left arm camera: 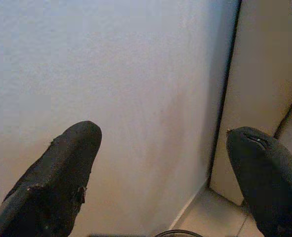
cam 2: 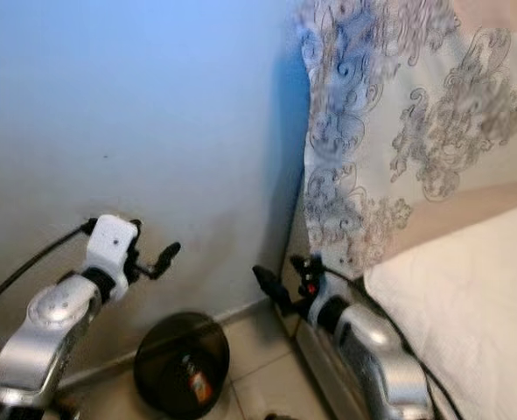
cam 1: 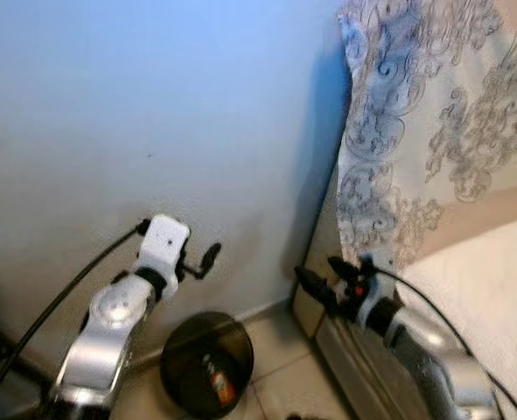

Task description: Clean up the room

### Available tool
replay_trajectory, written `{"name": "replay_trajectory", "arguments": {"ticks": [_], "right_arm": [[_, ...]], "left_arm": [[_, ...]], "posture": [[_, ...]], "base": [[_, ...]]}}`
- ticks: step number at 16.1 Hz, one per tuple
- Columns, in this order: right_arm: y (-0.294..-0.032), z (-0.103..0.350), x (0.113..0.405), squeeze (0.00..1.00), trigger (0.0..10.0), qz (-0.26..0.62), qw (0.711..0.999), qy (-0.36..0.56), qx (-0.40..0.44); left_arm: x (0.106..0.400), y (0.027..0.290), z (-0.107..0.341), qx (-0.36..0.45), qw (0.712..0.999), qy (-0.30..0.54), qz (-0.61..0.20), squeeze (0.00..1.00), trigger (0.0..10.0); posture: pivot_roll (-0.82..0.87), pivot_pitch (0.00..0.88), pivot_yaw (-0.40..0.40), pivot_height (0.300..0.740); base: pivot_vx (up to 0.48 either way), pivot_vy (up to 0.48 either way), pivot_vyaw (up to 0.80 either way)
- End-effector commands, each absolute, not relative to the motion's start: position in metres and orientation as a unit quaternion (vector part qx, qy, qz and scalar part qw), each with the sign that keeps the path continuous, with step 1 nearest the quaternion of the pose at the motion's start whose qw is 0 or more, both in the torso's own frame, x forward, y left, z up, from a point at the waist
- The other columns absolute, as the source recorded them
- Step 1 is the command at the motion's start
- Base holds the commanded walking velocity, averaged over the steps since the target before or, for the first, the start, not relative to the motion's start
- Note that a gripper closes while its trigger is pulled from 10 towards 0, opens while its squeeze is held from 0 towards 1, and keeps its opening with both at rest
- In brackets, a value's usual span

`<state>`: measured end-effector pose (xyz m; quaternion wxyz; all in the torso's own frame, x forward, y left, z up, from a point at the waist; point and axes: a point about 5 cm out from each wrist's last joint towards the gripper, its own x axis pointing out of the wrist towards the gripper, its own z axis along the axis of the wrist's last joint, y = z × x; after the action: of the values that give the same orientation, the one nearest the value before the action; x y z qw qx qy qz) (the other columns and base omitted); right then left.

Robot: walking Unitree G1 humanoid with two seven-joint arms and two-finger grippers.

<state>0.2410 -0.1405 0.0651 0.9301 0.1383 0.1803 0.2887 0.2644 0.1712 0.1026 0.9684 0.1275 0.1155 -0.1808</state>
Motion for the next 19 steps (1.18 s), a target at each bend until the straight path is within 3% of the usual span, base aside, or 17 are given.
{"name": "replay_trajectory", "arguments": {"ticks": [1,19], "right_arm": [[-0.1451,0.0650,0.2415,0.00,10.0,0.278,0.935,0.178,0.130],[-0.1433,0.0668,0.2442,0.00,10.0,0.277,0.936,0.177,0.124]], "left_arm": [[0.2646,0.1724,0.1016,0.117,0.970,0.120,-0.173,0.00,10.0],[0.2606,0.1711,0.0976,0.139,0.957,0.130,-0.219,0.00,10.0]], "posture": [[0.03,0.000,0.004,0.740],[0.03,0.000,0.000,0.740]], "base": [[0.000,0.000,-0.60],[0.000,0.000,-0.60]]}}
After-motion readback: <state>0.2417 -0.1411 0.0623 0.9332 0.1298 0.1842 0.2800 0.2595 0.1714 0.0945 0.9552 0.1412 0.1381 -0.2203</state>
